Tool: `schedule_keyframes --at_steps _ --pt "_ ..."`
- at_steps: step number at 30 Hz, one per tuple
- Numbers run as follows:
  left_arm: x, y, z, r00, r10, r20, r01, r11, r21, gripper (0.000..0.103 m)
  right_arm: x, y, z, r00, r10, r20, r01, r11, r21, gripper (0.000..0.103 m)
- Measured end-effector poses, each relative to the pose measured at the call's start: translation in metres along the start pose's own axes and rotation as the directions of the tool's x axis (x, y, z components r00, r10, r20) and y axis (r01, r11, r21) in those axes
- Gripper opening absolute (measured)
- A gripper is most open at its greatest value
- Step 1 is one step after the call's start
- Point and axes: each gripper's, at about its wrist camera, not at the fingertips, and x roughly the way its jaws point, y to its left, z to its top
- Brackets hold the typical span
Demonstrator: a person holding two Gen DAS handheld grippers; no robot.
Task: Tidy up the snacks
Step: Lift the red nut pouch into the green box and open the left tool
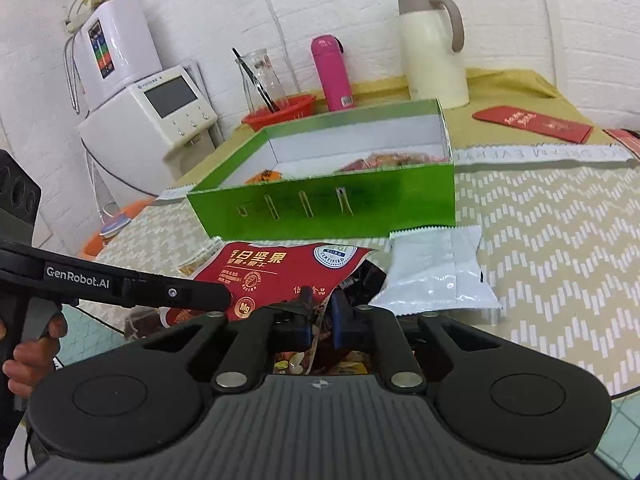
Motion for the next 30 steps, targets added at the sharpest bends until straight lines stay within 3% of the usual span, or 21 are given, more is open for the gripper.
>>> schedule_keyframes --at_steps 6,11,21,30 --pt "-0.034 -0.019 0.039 0.99 -0.014 0.143 0.007 0.998 0.055 0.016 -0.024 0.012 0.043 0.99 0.016 0.142 -0.009 0.999 -0.049 0.018" --pt "-0.026 -0.014 0.08 0.977 0.013 0.215 -0.025 0.998 0.053 0.016 -0.003 0.012 0.083 0.978 0.001 0.21 0.013 0.998 -0.065 0.018" --pt "0.045 0.033 0.111 0.986 0.054 0.161 -0.049 0.998 -0.033 0.016 0.075 -0.023 0.099 0.99 -0.026 0.141 0.026 1.0 0.004 0.018" --pt "0.088 0.055 0.133 0.991 0.077 0.106 -0.072 0.996 -0.052 0.017 0.121 -0.047 0.108 0.996 -0.046 0.075 0.044 0.998 0.037 0.019"
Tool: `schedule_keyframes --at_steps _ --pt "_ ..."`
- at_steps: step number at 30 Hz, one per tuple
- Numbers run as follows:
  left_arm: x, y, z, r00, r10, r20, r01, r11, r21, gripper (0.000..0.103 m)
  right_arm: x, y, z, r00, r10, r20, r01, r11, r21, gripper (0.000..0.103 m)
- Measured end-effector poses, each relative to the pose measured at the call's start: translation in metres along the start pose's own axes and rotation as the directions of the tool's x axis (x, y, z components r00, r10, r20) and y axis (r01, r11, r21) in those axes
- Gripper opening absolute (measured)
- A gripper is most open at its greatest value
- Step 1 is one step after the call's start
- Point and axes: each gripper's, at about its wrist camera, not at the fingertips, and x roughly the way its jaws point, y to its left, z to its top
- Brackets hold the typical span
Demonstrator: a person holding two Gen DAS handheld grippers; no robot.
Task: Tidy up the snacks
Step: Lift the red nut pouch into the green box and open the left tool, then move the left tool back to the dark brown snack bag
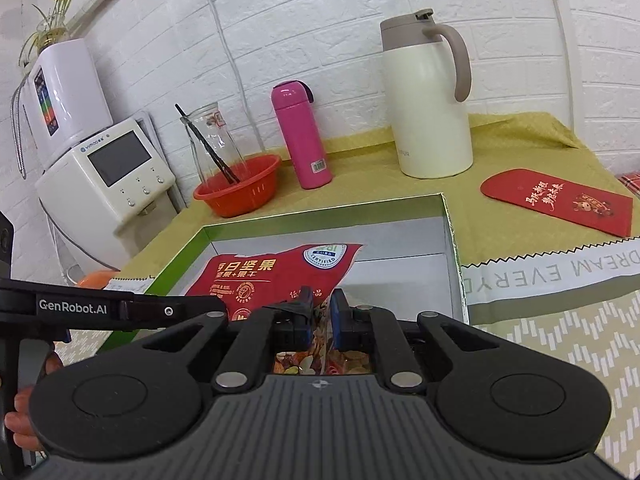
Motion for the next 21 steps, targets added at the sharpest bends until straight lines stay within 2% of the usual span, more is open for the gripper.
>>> schedule_keyframes --at_steps 1,2,3,4,5,6,7,10,13,21 --pt "0.004 0.001 0.001 1.0 -0.001 -0.002 0.001 1.0 0.002 0.017 0.004 -0.002 0.001 1.0 -0.003 -0.004 0.003 1.0 -0.003 0.023" --pt "0.005 0.002 0.001 1.0 0.001 0.003 -0.001 1.0 0.001 0.024 0.006 -0.003 0.001 1.0 -0.006 -0.007 0.006 1.0 -0.011 0.027" --pt "0.005 0.004 0.002 1.0 0.005 0.013 -0.005 1.0 -0.006 0.038 0.009 -0.003 0.001 1.0 -0.012 -0.007 0.011 1.0 -0.023 0.034" --pt "0.003 0.004 0.001 1.0 0.009 0.028 -0.009 1.0 -0.017 0.061 0.009 -0.004 0.001 1.0 -0.012 0.001 0.012 0.999 -0.034 0.056" --pt "0.0 0.004 0.001 0.999 0.013 0.053 -0.012 1.0 -0.024 0.063 0.008 -0.004 0.0 1.0 -0.007 0.015 0.008 0.999 -0.044 0.071" --pt "-0.003 0.002 0.0 0.997 0.024 0.072 -0.023 1.0 -0.016 0.066 0.006 -0.005 0.0 0.999 -0.007 0.033 0.009 0.999 -0.053 0.098" --pt "-0.005 -0.001 0.001 0.996 0.04 0.085 -0.04 0.999 -0.001 0.07 0.004 -0.004 -0.001 0.998 -0.013 0.054 0.016 0.998 -0.06 0.103" --pt "-0.011 -0.008 0.0 0.982 0.135 0.131 -0.14 0.99 0.03 0.092 0.0 -0.002 -0.001 0.997 -0.017 0.074 0.023 0.996 -0.089 0.103" --pt "-0.018 -0.013 -0.002 0.971 0.181 0.156 -0.193 0.979 0.064 0.092 -0.004 -0.001 -0.004 0.997 -0.032 0.075 0.039 0.994 -0.098 0.103" --pt "-0.045 -0.021 -0.013 0.966 0.192 0.174 -0.206 0.976 0.069 0.092 -0.03 0.006 -0.01 0.995 -0.047 0.089 0.056 0.993 -0.1 0.103"
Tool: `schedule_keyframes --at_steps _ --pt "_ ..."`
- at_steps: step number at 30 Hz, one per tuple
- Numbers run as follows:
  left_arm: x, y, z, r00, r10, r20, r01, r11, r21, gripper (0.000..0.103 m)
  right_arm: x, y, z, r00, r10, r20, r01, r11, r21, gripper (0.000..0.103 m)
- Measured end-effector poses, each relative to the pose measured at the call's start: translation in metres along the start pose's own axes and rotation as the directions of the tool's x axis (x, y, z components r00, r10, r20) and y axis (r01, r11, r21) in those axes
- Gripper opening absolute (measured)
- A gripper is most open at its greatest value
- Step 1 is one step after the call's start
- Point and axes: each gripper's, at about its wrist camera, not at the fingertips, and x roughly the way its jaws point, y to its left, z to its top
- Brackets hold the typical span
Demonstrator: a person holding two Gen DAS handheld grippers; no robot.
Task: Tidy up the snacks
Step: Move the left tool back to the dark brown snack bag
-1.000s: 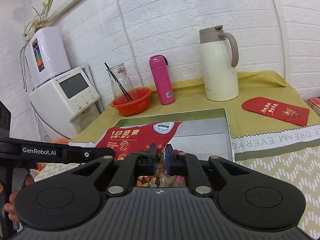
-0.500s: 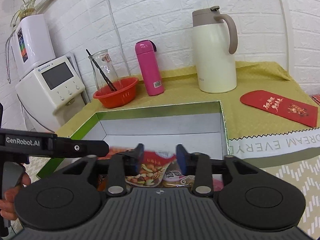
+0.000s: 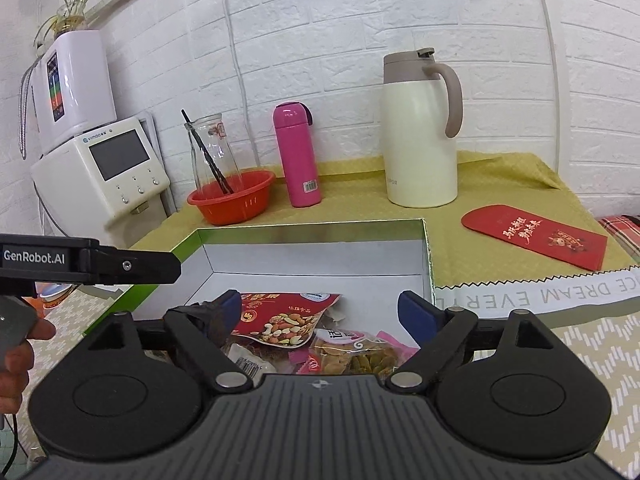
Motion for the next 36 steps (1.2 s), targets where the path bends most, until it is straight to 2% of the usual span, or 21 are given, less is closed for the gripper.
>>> schedule_keyframes --at_steps 9,17,23,30,32,34,36 --pt "-0.054 -0.017 -0.014 0.999 -0.001 0.042 -0.001 0.999 0.036 0.092 -0.054 0.02 0.0 0.999 0.019 0.038 -0.016 0.998 -0.061 0.103" --pt "-0.112 -0.031 -0.038 1.0 -0.017 0.01 0.017 0.997 0.074 0.092 -0.117 0.038 -0.005 1.0 0.013 0.026 -0.009 0.99 -0.139 0.103" --pt "-0.141 -0.028 -0.071 0.996 -0.087 -0.032 0.088 0.995 0.047 0.092 -0.16 0.043 -0.024 0.999 0.026 0.018 -0.023 0.986 -0.168 0.103" --pt "-0.154 -0.024 -0.119 0.98 -0.173 -0.102 0.173 0.985 -0.011 0.092 -0.16 0.04 -0.063 0.994 0.057 -0.096 -0.074 0.982 -0.174 0.103" --pt "-0.156 -0.025 -0.131 0.977 -0.191 -0.098 0.188 0.981 -0.04 0.092 -0.152 0.039 -0.069 0.991 0.049 -0.122 -0.072 0.979 -0.192 0.095" --pt "-0.156 -0.029 -0.143 0.972 -0.214 -0.101 0.208 0.976 -0.064 0.092 -0.142 0.035 -0.072 0.988 0.057 -0.143 -0.083 0.979 -0.187 0.082" --pt "-0.152 -0.034 -0.152 0.965 -0.236 -0.114 0.226 0.97 -0.094 0.09 -0.128 0.032 -0.071 0.986 0.071 -0.154 -0.099 0.977 -0.187 0.077"
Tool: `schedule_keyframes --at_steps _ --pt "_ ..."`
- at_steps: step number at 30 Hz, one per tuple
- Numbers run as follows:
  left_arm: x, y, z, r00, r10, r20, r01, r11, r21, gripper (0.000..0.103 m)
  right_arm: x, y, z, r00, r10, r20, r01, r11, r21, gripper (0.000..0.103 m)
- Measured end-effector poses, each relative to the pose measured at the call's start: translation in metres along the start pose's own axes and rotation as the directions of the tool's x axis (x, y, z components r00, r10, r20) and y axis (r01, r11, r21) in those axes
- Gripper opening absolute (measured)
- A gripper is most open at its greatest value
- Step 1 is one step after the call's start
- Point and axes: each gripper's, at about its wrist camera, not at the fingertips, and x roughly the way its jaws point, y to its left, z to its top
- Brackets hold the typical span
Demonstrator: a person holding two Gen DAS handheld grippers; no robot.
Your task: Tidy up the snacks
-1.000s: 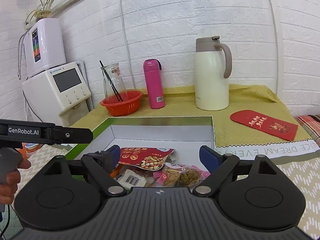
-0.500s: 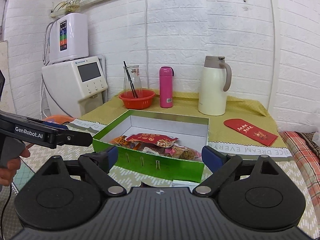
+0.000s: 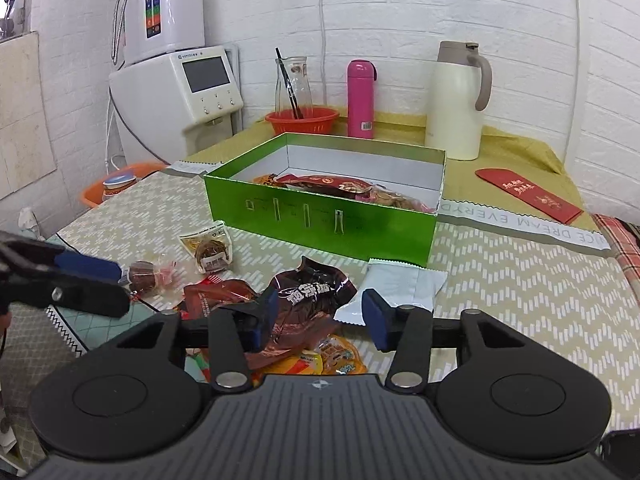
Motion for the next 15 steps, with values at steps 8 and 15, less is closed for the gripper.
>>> schedule_keyframes --at_steps 8,15 --pt "0.027 0.004 -0.009 1.0 -0.017 -0.023 0.014 0.99 -0.143 0.05 0.073 -0.023 0.016 0.993 0.084 -0.083 -0.084 0.996 0.008 0.077" --pt "0.055 0.013 0.0 0.999 0.016 -0.034 -0.021 0.985 -0.168 0.037 0.099 -0.038 0.018 0.97 0.168 -0.178 -0.157 0.985 0.075 0.062"
